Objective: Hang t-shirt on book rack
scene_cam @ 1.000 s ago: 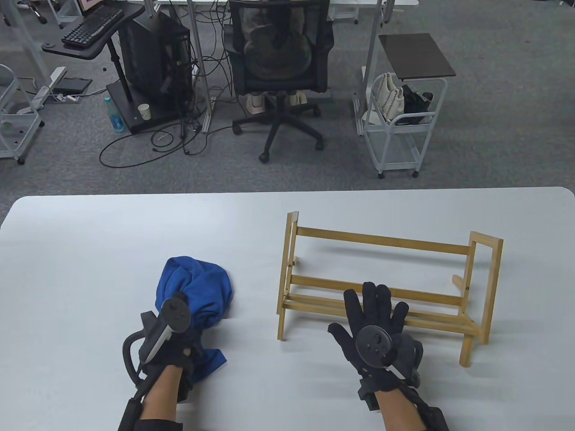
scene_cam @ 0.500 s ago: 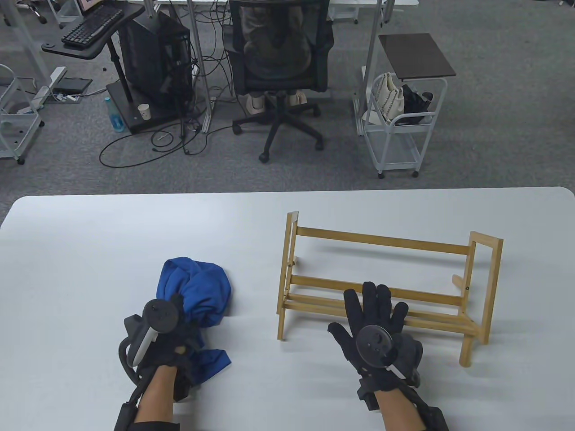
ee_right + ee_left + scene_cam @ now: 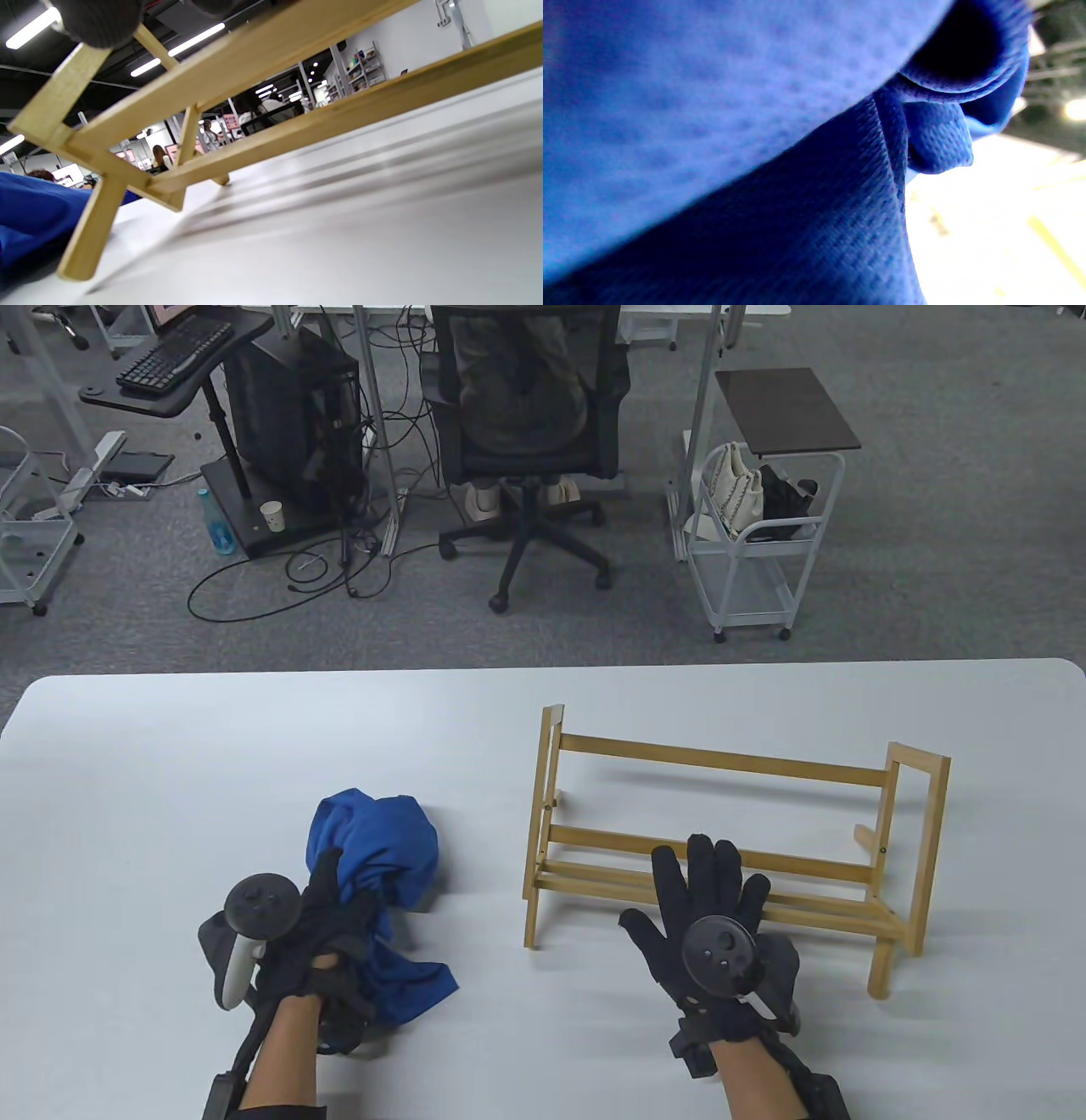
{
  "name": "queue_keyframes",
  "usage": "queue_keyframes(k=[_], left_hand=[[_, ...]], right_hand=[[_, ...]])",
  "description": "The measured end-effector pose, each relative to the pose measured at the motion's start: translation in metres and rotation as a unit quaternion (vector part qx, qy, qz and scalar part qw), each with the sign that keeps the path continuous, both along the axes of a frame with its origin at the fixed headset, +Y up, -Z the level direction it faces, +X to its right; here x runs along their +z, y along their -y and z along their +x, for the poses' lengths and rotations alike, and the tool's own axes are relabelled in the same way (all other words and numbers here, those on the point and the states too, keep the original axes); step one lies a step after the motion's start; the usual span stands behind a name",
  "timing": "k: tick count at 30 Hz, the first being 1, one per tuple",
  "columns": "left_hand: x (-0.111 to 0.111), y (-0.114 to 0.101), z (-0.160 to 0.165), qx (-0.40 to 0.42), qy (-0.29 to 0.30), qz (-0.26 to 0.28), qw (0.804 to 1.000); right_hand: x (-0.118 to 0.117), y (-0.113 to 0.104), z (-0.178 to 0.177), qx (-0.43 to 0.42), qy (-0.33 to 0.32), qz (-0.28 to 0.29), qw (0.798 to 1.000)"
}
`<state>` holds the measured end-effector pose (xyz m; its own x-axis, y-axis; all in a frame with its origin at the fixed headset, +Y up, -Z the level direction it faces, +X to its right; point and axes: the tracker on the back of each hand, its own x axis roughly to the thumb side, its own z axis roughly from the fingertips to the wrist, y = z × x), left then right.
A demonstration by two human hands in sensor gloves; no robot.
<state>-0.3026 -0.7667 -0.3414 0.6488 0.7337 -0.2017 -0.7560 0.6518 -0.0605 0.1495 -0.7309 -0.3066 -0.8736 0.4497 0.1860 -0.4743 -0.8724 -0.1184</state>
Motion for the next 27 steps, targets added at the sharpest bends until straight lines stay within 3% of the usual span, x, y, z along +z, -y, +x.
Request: queue_keyframes(k=[13, 27], left_hand=[[0.004, -0.016, 0.018, 0.136, 0.057, 0.090, 0.985], [0.012, -0.069, 0.056, 0.261, 0.189, 0.213, 0.922]], right_hand=[[0.001, -0.017, -0.008, -0.077, -0.040, 0.015, 0.996], [-0.002, -0.042, -0.029, -0.177, -0.113, 0.028, 0.977]])
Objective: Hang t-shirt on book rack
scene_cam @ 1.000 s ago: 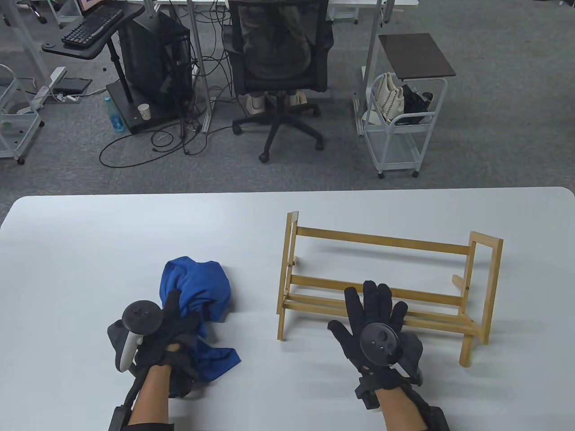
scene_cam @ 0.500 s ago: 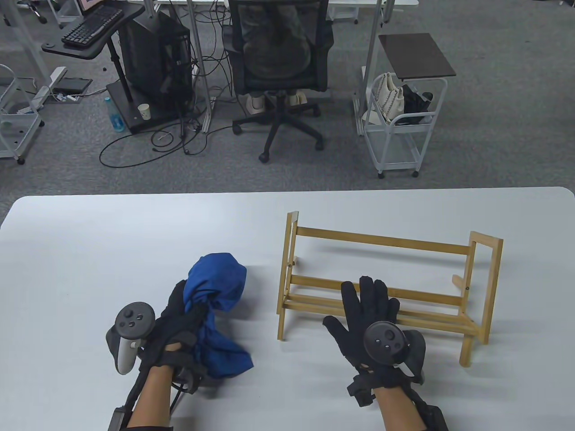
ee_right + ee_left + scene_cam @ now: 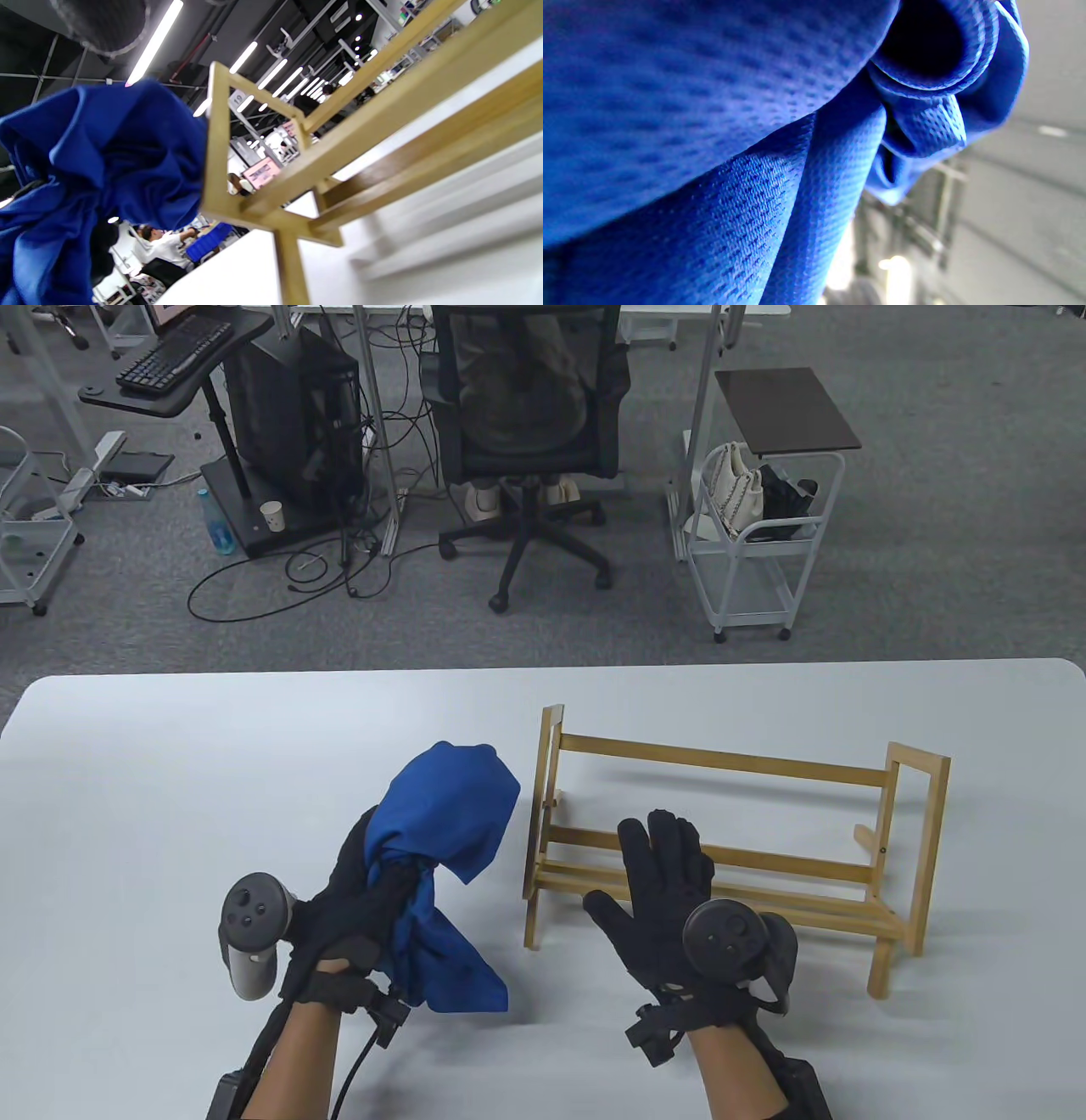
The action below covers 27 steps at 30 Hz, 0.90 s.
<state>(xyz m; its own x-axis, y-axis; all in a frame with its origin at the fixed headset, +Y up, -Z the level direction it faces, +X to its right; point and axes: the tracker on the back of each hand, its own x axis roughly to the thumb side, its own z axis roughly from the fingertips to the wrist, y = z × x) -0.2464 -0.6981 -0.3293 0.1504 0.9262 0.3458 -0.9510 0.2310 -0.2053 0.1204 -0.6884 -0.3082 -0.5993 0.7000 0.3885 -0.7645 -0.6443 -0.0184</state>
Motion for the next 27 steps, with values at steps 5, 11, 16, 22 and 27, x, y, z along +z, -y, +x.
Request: queue_keyframes(k=[5, 11, 16, 22, 27], left_hand=[[0.004, -0.015, 0.021, 0.019, 0.038, 0.029, 0.999], [0.005, -0.016, 0.050, 0.033, 0.083, 0.046, 0.995], [0.005, -0.011, 0.071, 0.044, 0.124, 0.040, 0.990], [0.006, -0.004, 0.085, 0.001, 0.127, 0.041, 0.991], [0.011, -0.001, 0.099, -0.049, 0.117, 0.056, 0.990]], right_hand=[[-0.001, -0.015, -0.013, -0.042, -0.037, 0.010, 0.998], [-0.002, -0.019, -0.032, -0.128, -0.102, 0.005, 0.986], [-0.006, -0.013, -0.033, -0.165, -0.136, -0.003, 0.977], [-0.007, -0.004, -0.037, -0.216, -0.183, -0.005, 0.959], [-0.004, 0.001, -0.046, -0.210, -0.191, -0.017, 0.959]])
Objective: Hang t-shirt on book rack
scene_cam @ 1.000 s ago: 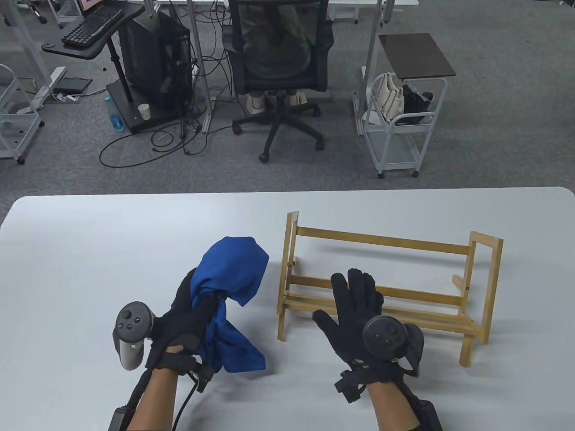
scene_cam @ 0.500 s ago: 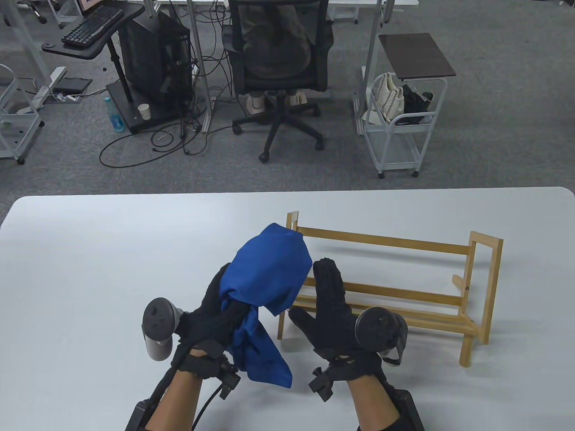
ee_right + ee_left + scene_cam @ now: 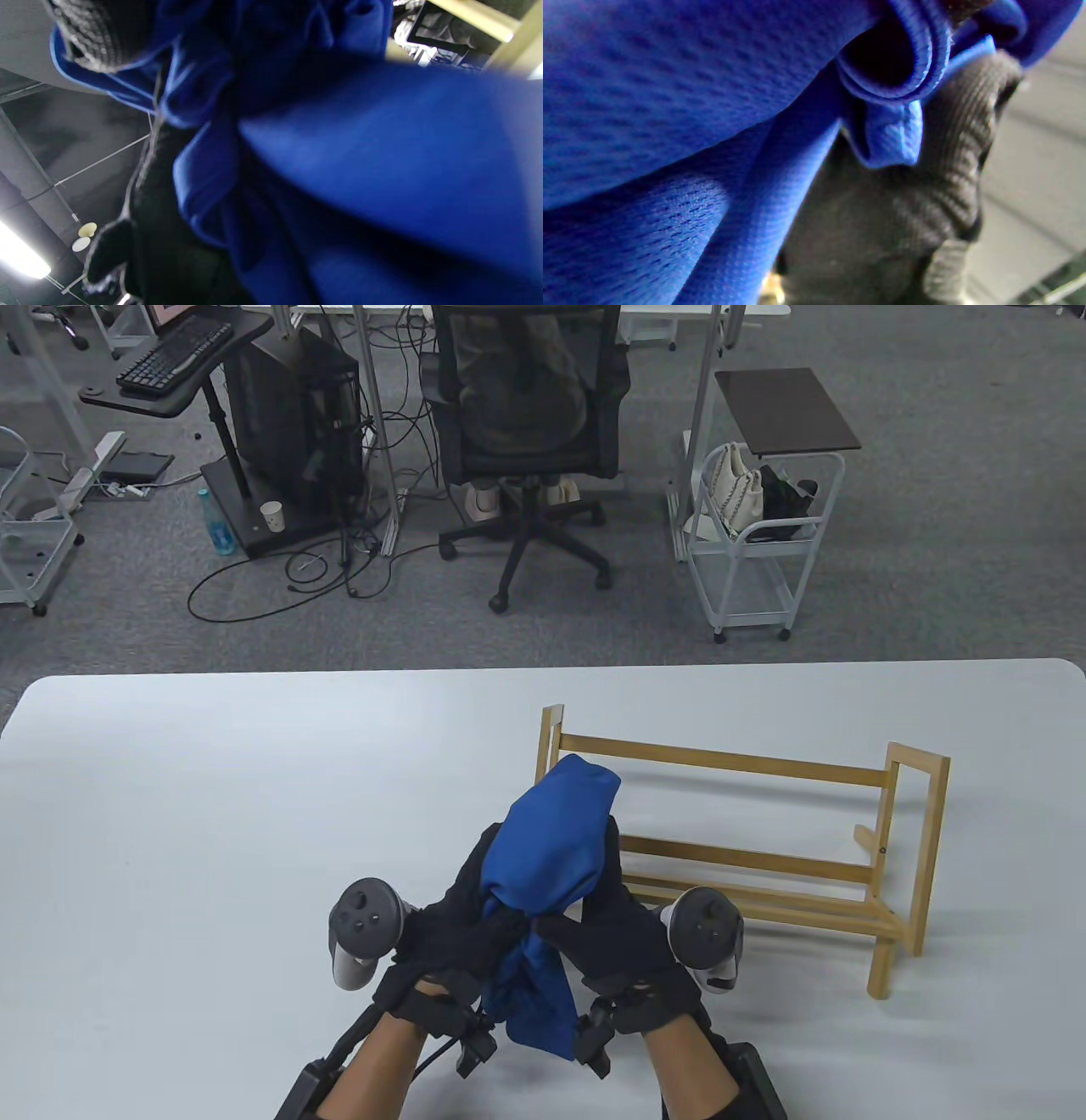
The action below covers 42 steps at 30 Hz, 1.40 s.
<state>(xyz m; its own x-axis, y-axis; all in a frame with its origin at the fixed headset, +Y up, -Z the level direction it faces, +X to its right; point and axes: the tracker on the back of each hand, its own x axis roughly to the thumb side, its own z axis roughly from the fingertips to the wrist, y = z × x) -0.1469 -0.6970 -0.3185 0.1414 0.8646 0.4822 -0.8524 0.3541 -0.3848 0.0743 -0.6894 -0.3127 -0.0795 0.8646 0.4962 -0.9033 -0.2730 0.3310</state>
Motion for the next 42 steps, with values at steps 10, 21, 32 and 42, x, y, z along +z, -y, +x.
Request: queue_keyframes(k=[10, 21, 32, 42], left_hand=[[0.008, 0.002, 0.019, -0.101, -0.028, 0.049, 0.993], [0.011, 0.005, 0.026, -0.105, 0.012, 0.036, 0.994], [0.010, 0.006, 0.026, -0.098, 0.043, 0.008, 0.994], [0.009, 0.004, 0.018, -0.103, 0.014, 0.012, 0.994]], right_hand=[[0.004, 0.000, -0.006, -0.001, 0.018, 0.010, 1.000], [0.003, 0.000, 0.005, -0.015, 0.054, 0.032, 0.998], [0.006, -0.005, 0.012, 0.041, 0.121, 0.085, 0.988], [0.009, -0.009, 0.016, 0.062, 0.156, 0.114, 0.979]])
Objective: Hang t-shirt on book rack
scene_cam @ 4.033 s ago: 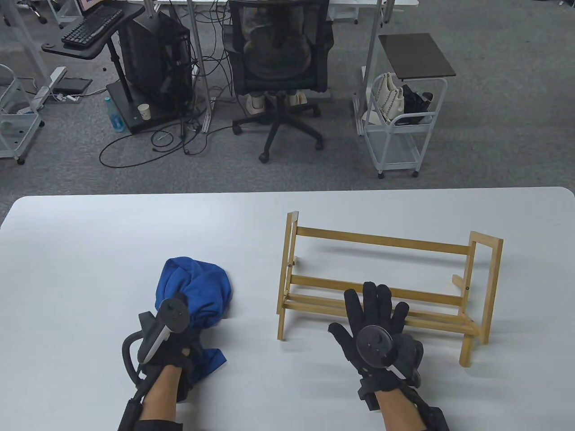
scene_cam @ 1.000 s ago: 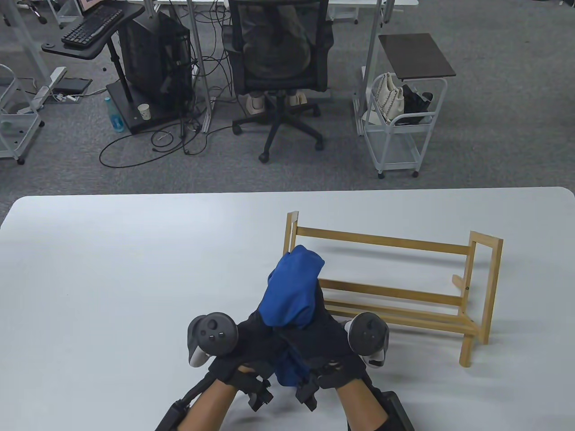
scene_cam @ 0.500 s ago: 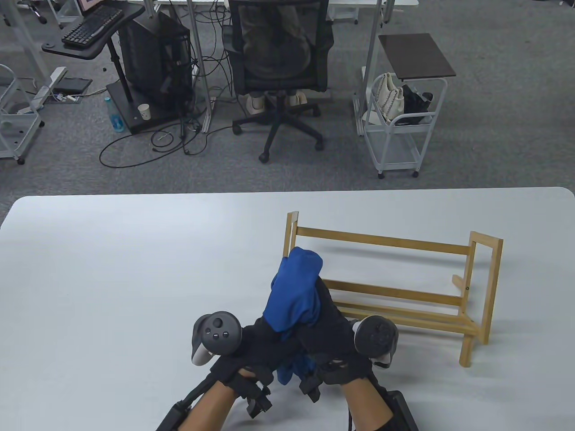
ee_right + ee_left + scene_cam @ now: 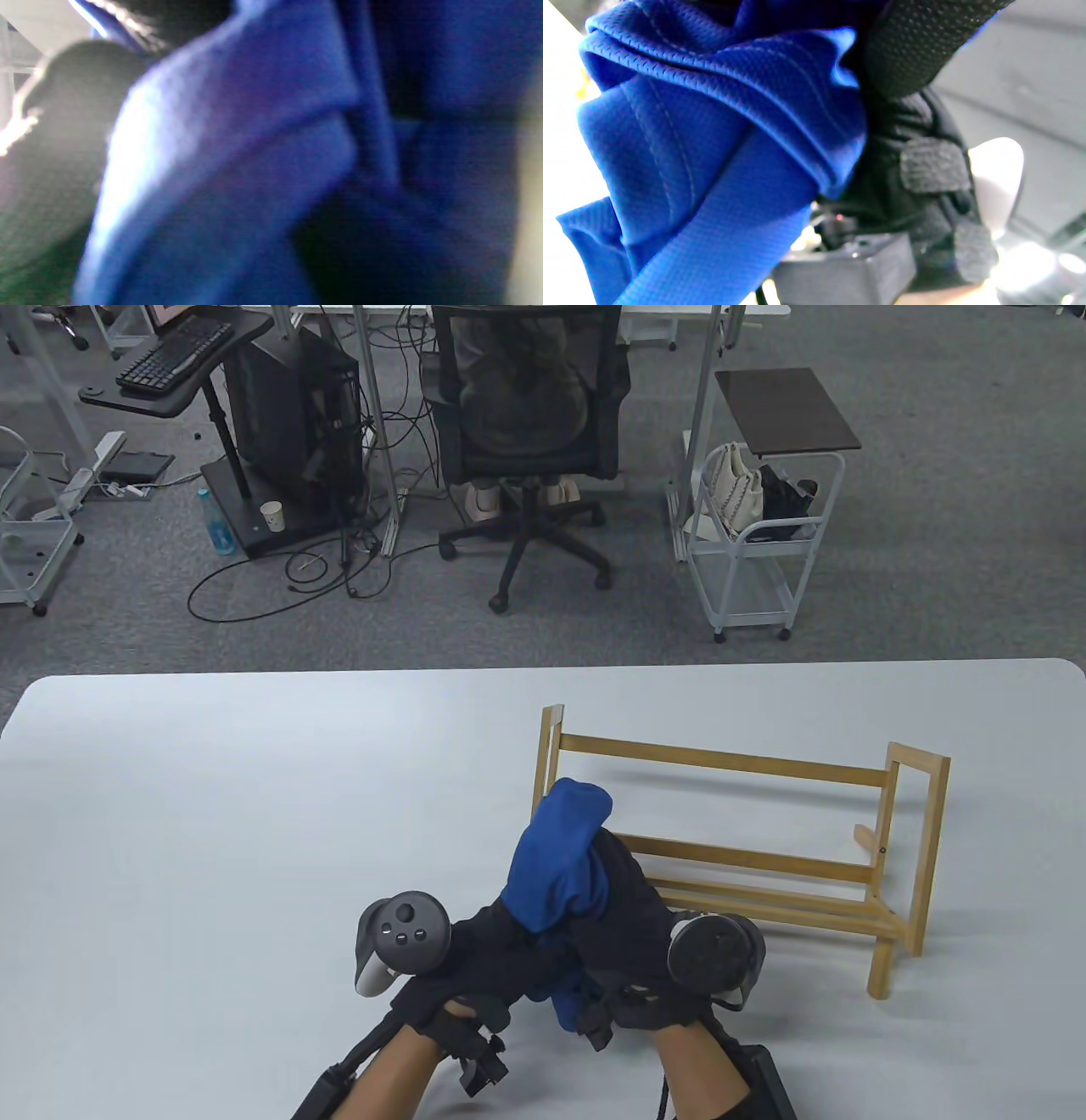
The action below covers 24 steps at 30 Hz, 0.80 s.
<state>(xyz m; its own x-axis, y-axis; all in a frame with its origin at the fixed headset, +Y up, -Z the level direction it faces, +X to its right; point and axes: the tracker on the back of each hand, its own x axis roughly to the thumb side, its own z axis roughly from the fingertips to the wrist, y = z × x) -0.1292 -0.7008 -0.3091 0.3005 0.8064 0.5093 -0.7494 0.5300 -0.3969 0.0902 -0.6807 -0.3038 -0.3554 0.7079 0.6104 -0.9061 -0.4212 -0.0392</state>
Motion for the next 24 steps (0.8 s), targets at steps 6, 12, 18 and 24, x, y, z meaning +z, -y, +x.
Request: queue_keyframes(k=[6, 12, 18, 24], left_hand=[[0.002, -0.004, -0.010, -0.017, -0.032, 0.029, 0.999], [0.003, -0.006, -0.029, -0.001, -0.061, 0.036, 0.998], [0.005, -0.008, -0.047, 0.015, -0.092, 0.044, 0.995], [0.004, -0.006, -0.059, 0.006, -0.124, 0.053, 0.991]], right_hand=[[0.000, -0.001, 0.002, 0.006, 0.010, 0.007, 1.000], [-0.001, -0.004, 0.008, 0.004, 0.025, 0.010, 1.000], [-0.001, -0.009, 0.017, 0.003, 0.041, 0.010, 0.999], [0.000, -0.013, 0.026, 0.006, 0.057, 0.008, 0.998]])
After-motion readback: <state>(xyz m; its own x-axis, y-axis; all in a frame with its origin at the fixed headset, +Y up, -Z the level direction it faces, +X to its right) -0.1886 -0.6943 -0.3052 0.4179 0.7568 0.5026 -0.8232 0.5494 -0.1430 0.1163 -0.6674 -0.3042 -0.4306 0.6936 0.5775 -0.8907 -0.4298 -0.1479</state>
